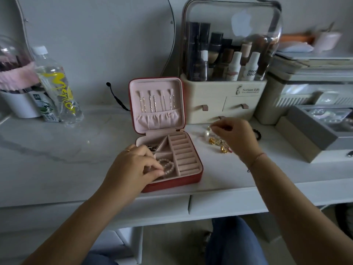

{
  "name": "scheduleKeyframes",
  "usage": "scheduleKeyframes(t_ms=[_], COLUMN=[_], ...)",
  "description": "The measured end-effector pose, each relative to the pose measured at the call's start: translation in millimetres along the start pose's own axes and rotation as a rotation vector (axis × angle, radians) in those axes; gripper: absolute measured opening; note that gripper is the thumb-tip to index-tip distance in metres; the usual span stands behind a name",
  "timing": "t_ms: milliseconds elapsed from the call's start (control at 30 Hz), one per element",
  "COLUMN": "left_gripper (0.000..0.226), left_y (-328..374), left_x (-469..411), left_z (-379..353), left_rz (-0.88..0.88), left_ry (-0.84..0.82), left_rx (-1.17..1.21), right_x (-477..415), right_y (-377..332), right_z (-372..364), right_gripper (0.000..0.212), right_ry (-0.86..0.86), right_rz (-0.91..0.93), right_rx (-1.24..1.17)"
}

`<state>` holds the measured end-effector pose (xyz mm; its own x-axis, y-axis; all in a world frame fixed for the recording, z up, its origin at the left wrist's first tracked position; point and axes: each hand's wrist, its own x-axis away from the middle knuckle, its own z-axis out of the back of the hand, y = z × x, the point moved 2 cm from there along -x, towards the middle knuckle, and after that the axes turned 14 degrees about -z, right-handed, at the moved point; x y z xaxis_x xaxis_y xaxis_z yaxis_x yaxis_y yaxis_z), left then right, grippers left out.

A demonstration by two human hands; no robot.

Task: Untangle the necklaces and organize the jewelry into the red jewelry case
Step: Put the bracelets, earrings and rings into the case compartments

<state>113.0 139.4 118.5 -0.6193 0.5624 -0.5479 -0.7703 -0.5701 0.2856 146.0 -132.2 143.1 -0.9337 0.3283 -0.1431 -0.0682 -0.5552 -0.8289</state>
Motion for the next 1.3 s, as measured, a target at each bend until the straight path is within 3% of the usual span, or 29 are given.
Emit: scheduleKeyframes(t_ms=[67, 133, 333, 467, 667, 867, 967, 1167, 1300], left_gripper=[0.005, 0.010, 0.043, 0.045, 0.035, 0.039, 0.038, 0.032, 0.034], left_y=[-6, -17, -47, -47, -49, -55, -56, -57, -55], left_x=[-2, -3, -5, -11, -9, -7, -7, -8, -7], left_z=[1, -2, -26, -28, -31, -34, -34, -34, -32], left_rz=[0.115, 0.230, 0.632, 0.647, 0.571, 0.557, 0.552, 0.543, 0.503], left_ry=[0.120, 0.270, 0.449, 0.402, 0.406, 0.403, 0.396, 0.401, 0.400], left_rx=[0.074, 0.108, 0.360, 0.395, 0.461, 0.476, 0.467, 0.473, 0.475], right_x=[-20, -36, -65, -77, -79, -49, -15, 38, 55], right_y=[33, 67, 108, 104, 104, 46, -5, -64, -67], right_z=[32, 54, 68, 65, 62, 67, 53, -9, -54], right_gripper=[0.011, 0.015, 0.034, 0.016, 0.021, 0.015, 0.013, 0.013, 0.010], right_ry=[0.227, 0.349, 0.322, 0.303, 0.319, 0.371, 0.232, -0.280, -0.505], right_rz=[-0.133, -0.254, -0.510, -0.492, -0.458, -0.145, -0.026, 0.024, 0.013], right_rx=[0.031, 0.095, 0.218, 0.278, 0.341, 0.137, -0.012, -0.238, -0.164])
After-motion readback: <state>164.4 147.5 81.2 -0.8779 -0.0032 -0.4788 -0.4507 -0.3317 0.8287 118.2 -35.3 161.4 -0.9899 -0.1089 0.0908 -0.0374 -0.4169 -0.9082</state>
